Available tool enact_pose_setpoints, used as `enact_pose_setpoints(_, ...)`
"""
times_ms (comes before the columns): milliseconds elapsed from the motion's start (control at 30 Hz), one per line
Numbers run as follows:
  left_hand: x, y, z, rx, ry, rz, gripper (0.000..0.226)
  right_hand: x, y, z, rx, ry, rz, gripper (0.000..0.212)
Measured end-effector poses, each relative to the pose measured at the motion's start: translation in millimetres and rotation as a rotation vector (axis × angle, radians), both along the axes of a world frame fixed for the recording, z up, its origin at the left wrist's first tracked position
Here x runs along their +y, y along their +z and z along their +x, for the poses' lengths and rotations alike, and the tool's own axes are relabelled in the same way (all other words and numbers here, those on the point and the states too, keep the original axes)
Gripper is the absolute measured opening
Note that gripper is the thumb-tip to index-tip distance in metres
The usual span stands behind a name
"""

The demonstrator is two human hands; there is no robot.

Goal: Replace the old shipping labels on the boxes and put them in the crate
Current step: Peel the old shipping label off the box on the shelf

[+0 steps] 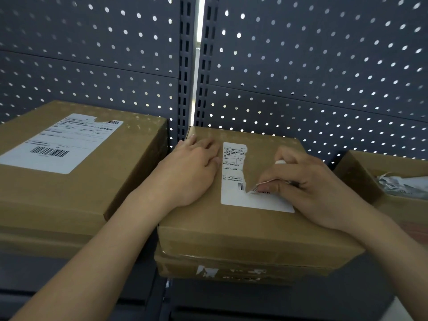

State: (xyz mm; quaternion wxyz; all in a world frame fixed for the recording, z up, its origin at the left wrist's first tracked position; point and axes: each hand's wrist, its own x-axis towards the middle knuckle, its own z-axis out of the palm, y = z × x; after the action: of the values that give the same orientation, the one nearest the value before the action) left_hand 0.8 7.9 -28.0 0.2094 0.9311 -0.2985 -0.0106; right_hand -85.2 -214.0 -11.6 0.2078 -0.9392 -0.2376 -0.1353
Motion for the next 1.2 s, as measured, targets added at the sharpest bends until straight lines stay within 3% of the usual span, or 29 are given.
enact_pose_setpoints(400, -0.4, 4.1, -5.0, -0.006, 0.007, 0.010, 0.048, 0.7, 3.3, -8.0, -0.151, 0.042, -0.104, 0.013)
enact_pose_setpoints(633, -0.5, 0.9, -2.9, -0.011, 0.020, 0.012, 0.048, -3.0, 1.6, -9.3, -0.229, 0.061, -0.131, 0.021)
enact_pose_setpoints(933, -0.6, -1.9, -0.5, -0.007, 0.031, 0.009, 0.049, -2.9, 4.5, -12.0, -0.329, 0.004, 0.023, 0.027)
enact_pose_setpoints(1067, -1.2, -0.4, -1.7, -0.023, 0.020, 0.008, 0.049, 3.5, 6.8, -9.9, -0.252, -0.023, 0.085, 0.018)
enact_pose_setpoints(1200, -1.1, 1.0, -3.0, -0.029, 0.013, -0.001, 0.048, 5.0, 10.7, -9.3, -0.012, -0.082, 0.076, 0.068)
